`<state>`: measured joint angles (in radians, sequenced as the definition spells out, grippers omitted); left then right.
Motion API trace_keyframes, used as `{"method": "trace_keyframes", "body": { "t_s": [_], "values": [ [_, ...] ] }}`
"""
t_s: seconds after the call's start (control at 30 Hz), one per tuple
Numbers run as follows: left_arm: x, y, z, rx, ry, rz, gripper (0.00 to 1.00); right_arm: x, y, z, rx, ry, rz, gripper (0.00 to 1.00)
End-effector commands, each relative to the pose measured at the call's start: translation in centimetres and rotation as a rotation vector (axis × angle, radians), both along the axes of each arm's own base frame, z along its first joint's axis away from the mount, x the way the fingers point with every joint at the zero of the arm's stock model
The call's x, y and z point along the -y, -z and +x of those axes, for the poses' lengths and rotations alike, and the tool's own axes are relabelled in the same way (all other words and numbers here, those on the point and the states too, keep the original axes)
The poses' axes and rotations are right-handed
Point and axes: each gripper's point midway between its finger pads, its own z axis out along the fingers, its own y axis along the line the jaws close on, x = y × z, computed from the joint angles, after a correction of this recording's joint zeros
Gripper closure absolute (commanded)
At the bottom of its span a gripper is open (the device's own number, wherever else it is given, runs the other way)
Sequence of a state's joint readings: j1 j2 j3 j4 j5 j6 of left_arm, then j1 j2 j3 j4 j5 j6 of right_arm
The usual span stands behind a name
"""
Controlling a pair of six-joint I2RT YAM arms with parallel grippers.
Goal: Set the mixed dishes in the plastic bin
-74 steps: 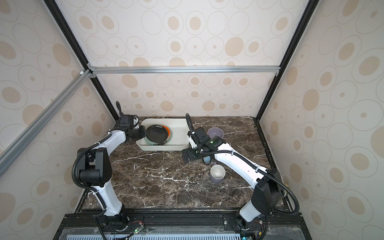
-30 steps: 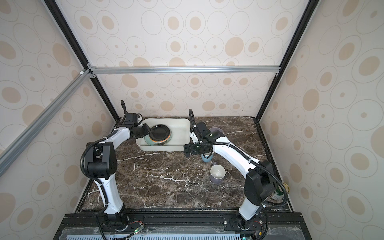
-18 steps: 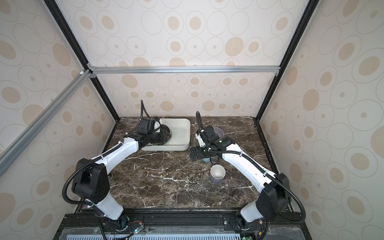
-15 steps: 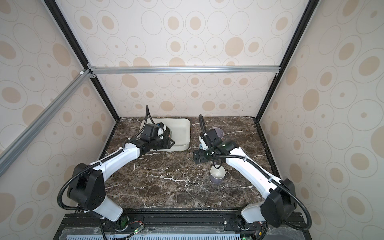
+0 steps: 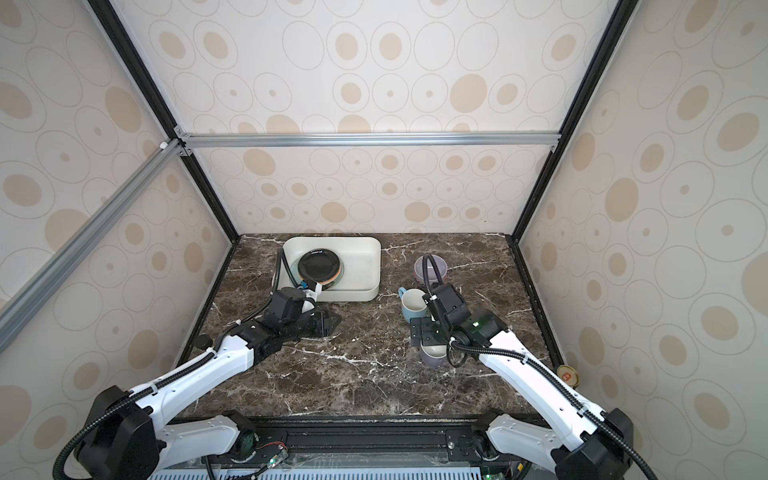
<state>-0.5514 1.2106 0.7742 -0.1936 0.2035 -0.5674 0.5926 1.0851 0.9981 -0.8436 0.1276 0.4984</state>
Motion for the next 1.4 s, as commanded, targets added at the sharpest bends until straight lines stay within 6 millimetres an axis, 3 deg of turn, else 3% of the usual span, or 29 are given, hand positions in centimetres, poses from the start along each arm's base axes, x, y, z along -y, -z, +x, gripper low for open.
{"method": "trace_keyframes", "body": {
  "t_s": [0.0,0.27,0.37,0.47,0.53,0.57,0.87,1.03,1.17,1.37],
  "values": [
    [1.7,-3.0,1.7,0.056,0.013,-0.017,0.41,1.7,1.1,-0.7,-0.035,0.076,-0.041,0.00],
    [5.9,-4.5,3.8,0.080,0.083,0.003,0.42,3.0,0.5,0.9,0.036,0.160,-0.082,0.01],
    [6.4,-4.7,3.6,0.090,0.105,0.006,0.37,2.5,0.2,2.3,0.042,0.162,-0.037,0.16],
    [5.7,-5.2,3.4,0.115,0.112,0.040,0.25,1.5,0.1,3.9,0.025,0.142,0.008,0.21],
    [5.0,-5.7,3.3,0.136,0.105,0.075,0.04,1.0,0.3,5.0,-0.002,0.130,0.019,0.24],
    [4.7,-6.1,3.2,0.148,0.106,0.085,0.01,0.7,0.5,5.5,-0.022,0.121,0.021,0.25],
    [2.2,-7.6,2.8,0.211,0.051,0.156,0.01,-0.4,2.6,10.1,-0.124,0.096,0.001,0.43],
    [0.5,-7.6,2.9,0.232,0.016,0.193,0.01,0.4,4.1,11.9,-0.178,0.110,-0.019,0.45],
    [-0.5,-7.3,3.3,0.233,0.000,0.211,0.01,0.4,5.3,12.8,-0.239,0.105,-0.030,0.53],
    [-1.4,-6.6,4.3,0.221,-0.004,0.203,0.01,0.1,6.7,13.2,-0.286,0.092,-0.042,0.56]
  ]
}}
